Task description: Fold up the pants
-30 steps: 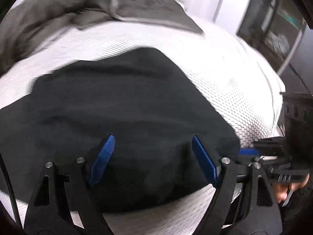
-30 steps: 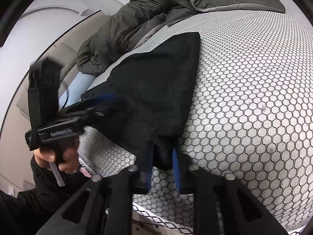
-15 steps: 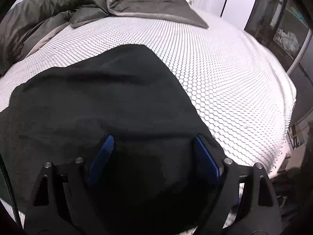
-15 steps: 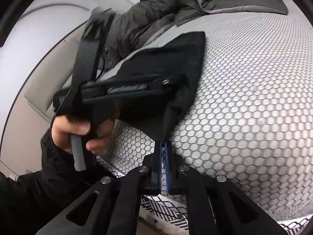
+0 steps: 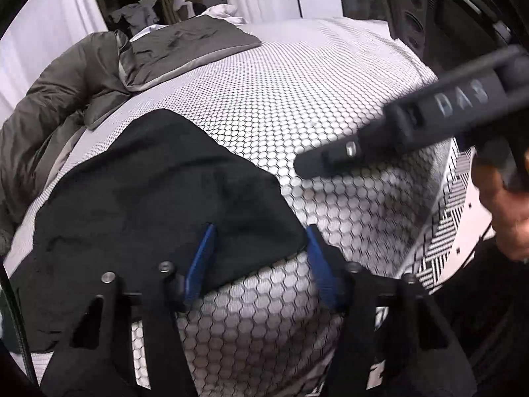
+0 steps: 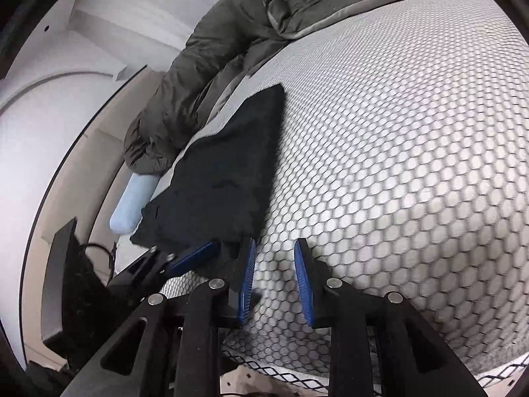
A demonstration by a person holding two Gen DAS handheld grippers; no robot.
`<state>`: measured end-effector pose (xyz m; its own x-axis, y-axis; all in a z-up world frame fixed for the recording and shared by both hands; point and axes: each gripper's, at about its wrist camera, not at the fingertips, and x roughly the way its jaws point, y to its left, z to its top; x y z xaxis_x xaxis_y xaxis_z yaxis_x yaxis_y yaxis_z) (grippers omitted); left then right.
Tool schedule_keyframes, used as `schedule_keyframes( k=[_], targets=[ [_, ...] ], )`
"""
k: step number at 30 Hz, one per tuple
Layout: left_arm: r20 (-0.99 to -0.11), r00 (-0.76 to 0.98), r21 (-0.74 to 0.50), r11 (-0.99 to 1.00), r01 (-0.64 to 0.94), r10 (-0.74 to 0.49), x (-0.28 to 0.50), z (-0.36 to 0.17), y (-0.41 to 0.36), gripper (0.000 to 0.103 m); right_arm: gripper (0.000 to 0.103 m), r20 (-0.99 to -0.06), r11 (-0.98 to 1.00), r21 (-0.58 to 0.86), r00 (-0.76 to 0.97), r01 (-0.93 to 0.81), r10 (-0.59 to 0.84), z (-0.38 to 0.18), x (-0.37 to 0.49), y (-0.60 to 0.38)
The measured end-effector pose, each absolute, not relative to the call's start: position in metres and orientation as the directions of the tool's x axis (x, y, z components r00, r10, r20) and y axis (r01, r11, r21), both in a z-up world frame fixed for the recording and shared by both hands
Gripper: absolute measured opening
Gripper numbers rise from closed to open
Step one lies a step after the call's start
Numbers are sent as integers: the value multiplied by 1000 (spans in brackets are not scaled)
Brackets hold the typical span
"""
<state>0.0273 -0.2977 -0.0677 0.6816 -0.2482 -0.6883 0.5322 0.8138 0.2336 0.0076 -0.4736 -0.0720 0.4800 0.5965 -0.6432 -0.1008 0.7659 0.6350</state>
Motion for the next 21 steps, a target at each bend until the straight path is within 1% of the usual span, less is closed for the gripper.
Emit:
schedule_keyframes(
  k=[1,2,3,6,8,9,10,11,12,17,21],
  targets=[
    [-673,699,229,830,509,-243,31,-68,-297,27,25,-644,764,636,474,-105,601,-73,10,-471],
    [-655,718,228,844,485,-236,31,-68,-296,12,26,-640,758,643,468,-107,609,-74,12,-469],
    [-642,727,219,850,479,-244,31,-69,-294,7,28,-633,747,657,461,-103,621,-76,15,-469],
    [-626,731,182,860,476,-272,29,-72,-287,4,30,-599,692,718,437,-78,671,-85,41,-466],
    [-621,731,184,855,486,-282,28,-75,-281,4,30,-583,666,742,414,-78,699,-88,52,-462],
    [-619,732,192,849,492,-284,27,-75,-279,4,27,-578,657,749,403,-86,710,-90,58,-459],
    [-620,730,196,844,500,-288,26,-76,-276,4,21,-576,655,749,393,-99,717,-90,64,-457],
    [-623,726,196,841,505,-291,12,-76,-272,4,9,-567,648,752,384,-119,728,-89,67,-452],
    [-626,723,197,837,511,-294,8,-76,-271,4,7,-560,642,754,377,-135,737,-89,71,-447],
    [-635,707,193,823,534,-310,-1,-79,-263,3,5,-581,667,733,385,-136,717,-84,81,-439],
    [-636,702,196,813,549,-321,-12,-80,-259,3,5,-585,681,728,449,-76,675,-84,85,-455]
  ],
)
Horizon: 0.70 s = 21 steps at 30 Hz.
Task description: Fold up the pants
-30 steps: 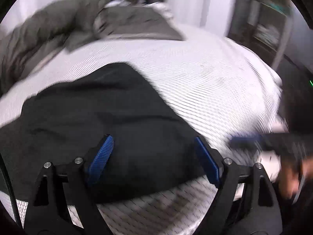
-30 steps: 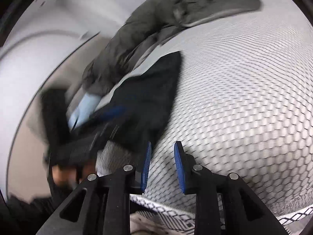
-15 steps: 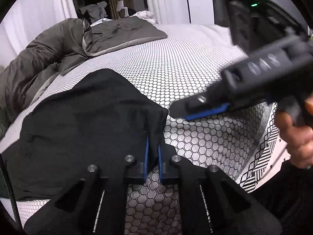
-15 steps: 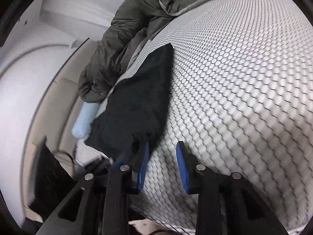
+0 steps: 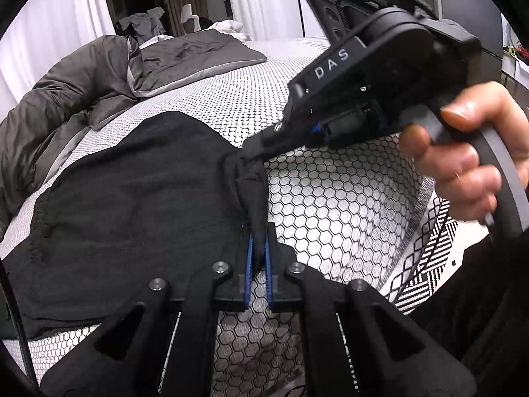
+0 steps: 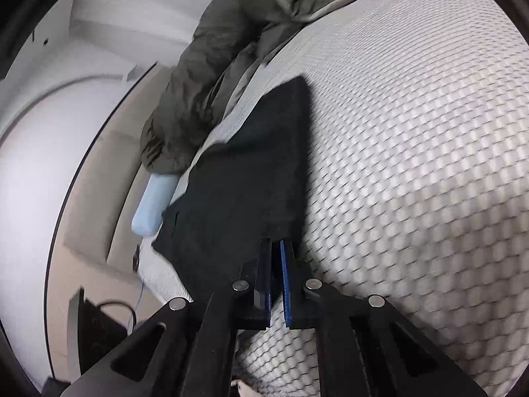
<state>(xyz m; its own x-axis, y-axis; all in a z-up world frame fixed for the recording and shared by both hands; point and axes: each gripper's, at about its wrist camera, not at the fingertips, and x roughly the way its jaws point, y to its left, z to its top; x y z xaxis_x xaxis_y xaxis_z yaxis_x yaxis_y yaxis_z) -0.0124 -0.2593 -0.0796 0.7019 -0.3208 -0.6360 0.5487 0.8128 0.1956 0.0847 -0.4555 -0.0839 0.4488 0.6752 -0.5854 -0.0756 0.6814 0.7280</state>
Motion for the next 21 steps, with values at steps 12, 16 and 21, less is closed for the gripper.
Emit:
schedule_keyframes(
  k=[12,16,21],
  targets=[
    [-619,663,85,804,589,-420,-7,-41,-239,2,11,-491,563,818,367,-116,790,-83,73,-439],
    [-643,624,28,800,599,-444,-2,-35,-229,2,5,-533,638,761,445,-122,720,-74,74,-441],
    [-651,609,33,785,619,-453,-6,-28,-221,2,8,-562,645,763,439,-53,701,-85,79,-452]
  ],
)
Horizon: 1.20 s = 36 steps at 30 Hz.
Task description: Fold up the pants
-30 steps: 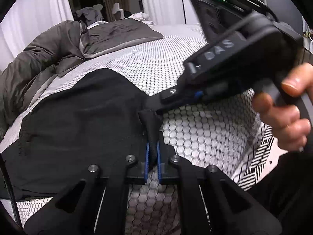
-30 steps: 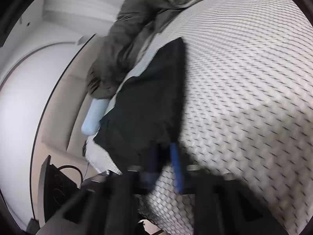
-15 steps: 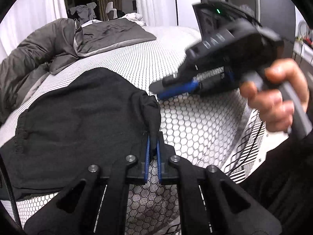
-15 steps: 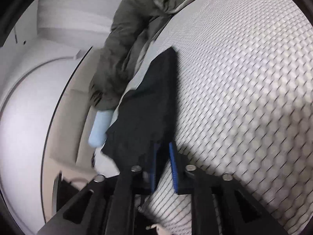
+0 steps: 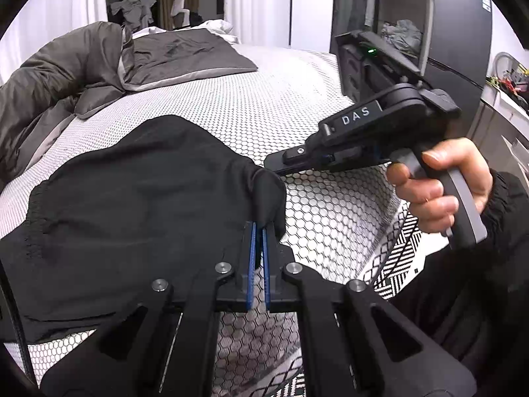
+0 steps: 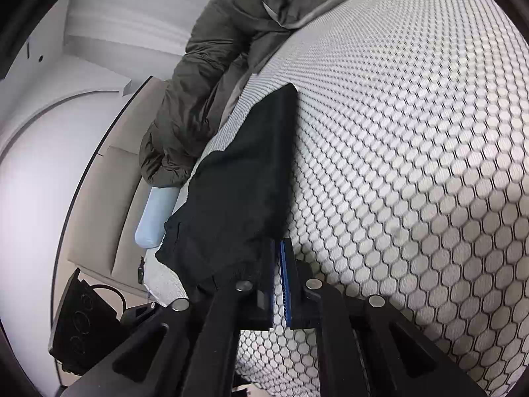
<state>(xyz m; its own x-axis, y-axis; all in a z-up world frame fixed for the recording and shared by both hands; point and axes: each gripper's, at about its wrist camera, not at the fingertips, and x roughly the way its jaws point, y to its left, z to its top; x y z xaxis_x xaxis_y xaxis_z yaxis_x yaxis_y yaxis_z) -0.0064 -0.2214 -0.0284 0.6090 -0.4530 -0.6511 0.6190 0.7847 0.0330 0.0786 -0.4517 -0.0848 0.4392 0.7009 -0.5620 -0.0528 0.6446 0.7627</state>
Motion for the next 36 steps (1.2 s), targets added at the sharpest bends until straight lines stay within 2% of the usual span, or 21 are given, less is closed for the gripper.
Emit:
schedule_keyframes(
  k=[4,9,10,11,12,13,14,15,18,22,25,26,27,29,34,35,36],
  targets=[
    [-653,564,11,739,674,-505,-16,-23,-216,2,18,-526,599,799,418,-57,741,-86,73,-457],
    [-629,585,-13,758,652,-513,-14,-14,-205,3,38,-454,529,843,403,-94,794,-80,61,-469],
    [-632,594,-7,770,638,-498,-10,-14,-203,4,43,-445,523,846,400,-108,802,-79,58,-469],
    [-639,604,0,786,619,-476,-5,-16,-202,11,48,-438,517,847,395,-119,808,-78,57,-463],
    [-649,611,6,801,599,-453,0,-20,-202,22,48,-438,517,846,387,-127,812,-77,57,-453],
    [-655,614,7,810,587,-440,5,-24,-202,28,47,-461,536,833,369,-134,807,-79,58,-444],
    [-665,625,11,831,557,-409,13,-30,-201,35,38,-489,564,814,360,-138,794,-80,58,-439],
    [-675,629,11,847,531,-386,19,-34,-199,36,22,-522,595,789,342,-154,781,-81,58,-431],
    [-698,625,-9,877,480,-349,35,-45,-192,36,13,-618,688,685,308,-240,723,-79,46,-412],
    [-699,643,-15,905,425,-314,43,-46,-176,38,14,-636,692,680,274,-243,721,-82,27,-413],
    [-679,678,2,923,385,-281,45,-37,-163,57,35,-610,687,686,326,-240,723,-75,20,-427],
    [-665,697,7,931,365,-268,45,-33,-157,66,48,-575,671,706,371,-226,729,-71,21,-437],
    [-654,710,6,938,348,-259,46,-29,-150,75,51,-540,649,731,403,-211,739,-68,25,-443],
    [-639,730,-7,950,312,-244,50,-21,-138,85,51,-516,629,760,437,-163,737,-70,48,-447],
    [-640,753,-57,986,156,-156,74,-8,-92,91,50,-585,668,737,400,-101,706,-87,104,-421],
    [-640,755,-66,989,132,-143,78,-7,-82,92,38,-606,689,716,392,-109,692,-89,113,-420],
    [-640,758,-69,992,108,-126,79,-6,-74,94,20,-639,724,678,385,-127,666,-89,119,-413]
  ],
)
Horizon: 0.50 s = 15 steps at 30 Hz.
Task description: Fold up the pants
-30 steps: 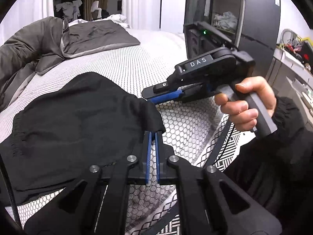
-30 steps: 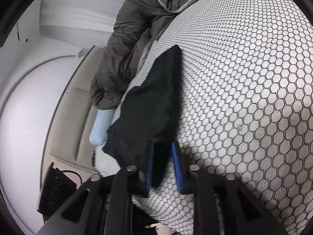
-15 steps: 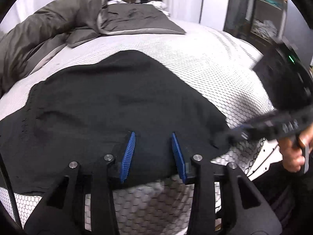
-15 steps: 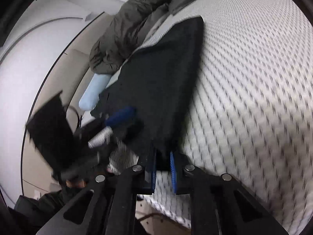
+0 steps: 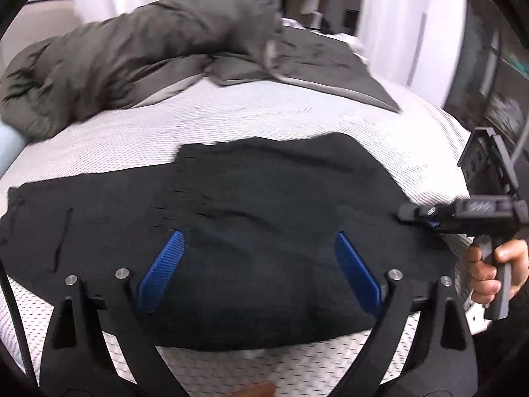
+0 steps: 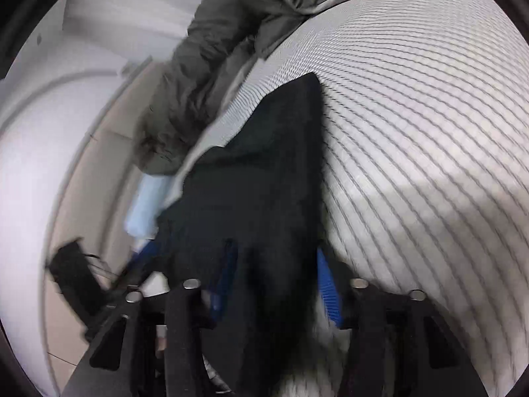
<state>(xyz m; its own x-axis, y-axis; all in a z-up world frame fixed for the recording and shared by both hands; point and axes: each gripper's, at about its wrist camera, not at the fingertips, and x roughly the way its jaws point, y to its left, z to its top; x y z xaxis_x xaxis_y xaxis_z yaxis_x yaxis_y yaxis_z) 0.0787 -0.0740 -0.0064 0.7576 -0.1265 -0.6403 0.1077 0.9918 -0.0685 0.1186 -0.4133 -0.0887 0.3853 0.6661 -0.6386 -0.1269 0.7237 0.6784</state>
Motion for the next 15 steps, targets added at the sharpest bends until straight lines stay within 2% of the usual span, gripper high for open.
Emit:
schedule_keyframes(
  k=[2,4,5,6,7,9,11,13,14,15],
  targets=[
    [-640,762,-69,995,76,-102,82,-6,-59,97,13,-698,793,578,385,-193,603,-81,129,-404],
    [-647,758,-61,996,58,-84,84,-8,-47,98,13,-683,803,555,433,-215,588,-72,139,-405],
    [-659,748,-49,997,58,-76,86,-11,-41,101,14,-675,799,568,445,-195,588,-73,144,-410],
    [-667,742,-37,998,59,-68,87,-14,-37,102,21,-684,803,580,453,-139,572,-75,151,-419],
    [-675,736,-17,999,52,-50,88,-17,-35,102,23,-715,827,556,457,-85,528,-80,158,-425],
    [-678,735,20,999,31,-9,90,-21,-30,102,24,-738,873,486,516,-39,435,-70,154,-430],
    [-669,742,14,998,62,-37,90,-20,-28,102,24,-718,904,421,580,-76,383,-51,136,-425],
    [-648,758,20,992,121,-79,87,-16,-39,102,33,-675,916,340,622,-214,396,-26,112,-397],
    [-641,760,34,986,161,-102,87,-15,-49,102,43,-668,909,323,616,-263,416,-20,104,-385],
    [-641,756,50,976,211,-131,87,-15,-60,102,49,-666,894,308,598,-325,446,-18,97,-368]
  ],
)
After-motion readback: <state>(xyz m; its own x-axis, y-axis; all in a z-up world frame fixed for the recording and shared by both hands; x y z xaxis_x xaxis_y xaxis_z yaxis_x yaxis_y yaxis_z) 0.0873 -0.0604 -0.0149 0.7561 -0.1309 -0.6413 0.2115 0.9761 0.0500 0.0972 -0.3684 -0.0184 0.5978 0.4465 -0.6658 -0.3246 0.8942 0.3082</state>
